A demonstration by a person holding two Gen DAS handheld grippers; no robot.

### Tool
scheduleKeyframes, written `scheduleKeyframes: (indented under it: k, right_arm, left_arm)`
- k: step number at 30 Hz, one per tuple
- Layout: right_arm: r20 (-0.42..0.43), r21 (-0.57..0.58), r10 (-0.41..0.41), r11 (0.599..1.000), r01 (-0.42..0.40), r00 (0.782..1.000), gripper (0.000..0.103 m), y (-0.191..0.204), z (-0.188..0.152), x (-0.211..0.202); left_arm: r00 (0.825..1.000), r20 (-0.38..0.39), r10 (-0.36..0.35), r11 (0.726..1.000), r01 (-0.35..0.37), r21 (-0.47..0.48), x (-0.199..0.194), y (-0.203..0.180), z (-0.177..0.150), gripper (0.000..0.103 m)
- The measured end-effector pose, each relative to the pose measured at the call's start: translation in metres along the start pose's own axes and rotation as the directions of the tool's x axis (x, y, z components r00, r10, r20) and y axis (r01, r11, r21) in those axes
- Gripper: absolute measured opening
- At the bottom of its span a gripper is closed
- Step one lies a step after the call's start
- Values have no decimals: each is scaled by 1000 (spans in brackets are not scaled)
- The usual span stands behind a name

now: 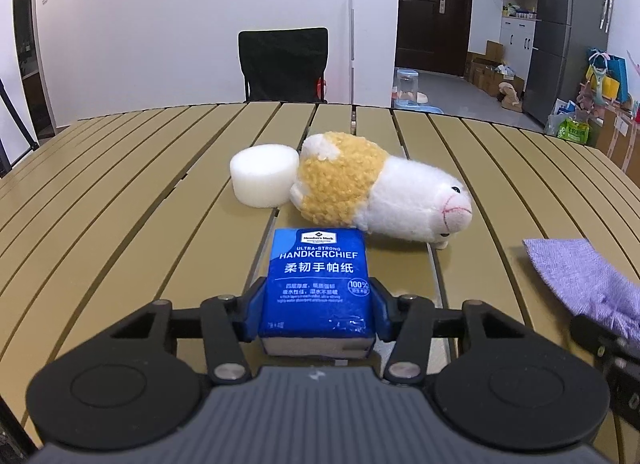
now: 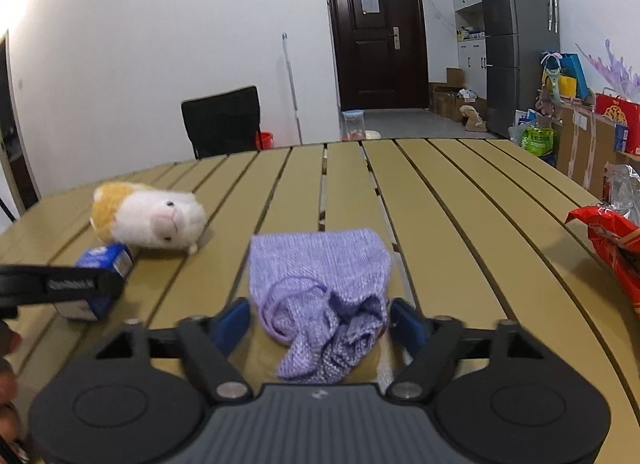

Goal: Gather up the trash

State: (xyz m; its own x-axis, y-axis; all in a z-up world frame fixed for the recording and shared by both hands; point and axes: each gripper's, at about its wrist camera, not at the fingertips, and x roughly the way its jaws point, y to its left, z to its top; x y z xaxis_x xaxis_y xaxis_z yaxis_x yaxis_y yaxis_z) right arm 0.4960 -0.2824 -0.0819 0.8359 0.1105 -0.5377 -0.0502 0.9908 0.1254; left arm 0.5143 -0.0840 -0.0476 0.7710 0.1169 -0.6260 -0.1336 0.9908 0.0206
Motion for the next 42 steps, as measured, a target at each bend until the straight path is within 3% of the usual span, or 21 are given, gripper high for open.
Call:
scheduleKeyframes:
  k: [1, 3, 8, 25, 35, 42]
  right_arm:
    - [7, -9, -8, 1000, 8, 1000, 53, 1, 0, 0]
    - [13, -10, -15, 1000, 16, 1000, 32, -1, 0, -1]
    - [47, -2, -34, 999, 34, 998, 21, -4, -3, -5]
    - [182, 2, 5, 1000, -6, 983, 20, 8, -14, -75]
    - [195, -7, 48, 999, -48, 980, 20, 22, -46, -123]
    - [180, -22, 74, 997, -71, 981, 20, 34, -72, -150]
  left_arm:
    - [1000, 2, -2, 1000, 2, -1, -1, 1, 0, 52]
    - [1000, 7, -6, 1000, 6, 0, -2, 2, 1, 52]
    - [1000, 21, -19, 1000, 19, -2, -8, 6, 1, 52]
    - [990, 100, -96, 995, 98, -18, -75, 31, -15, 52]
    - [979, 160, -129, 991, 134, -17, -121, 52, -38, 52]
    - [977, 161, -137, 990, 142, -19, -144, 73, -65, 52]
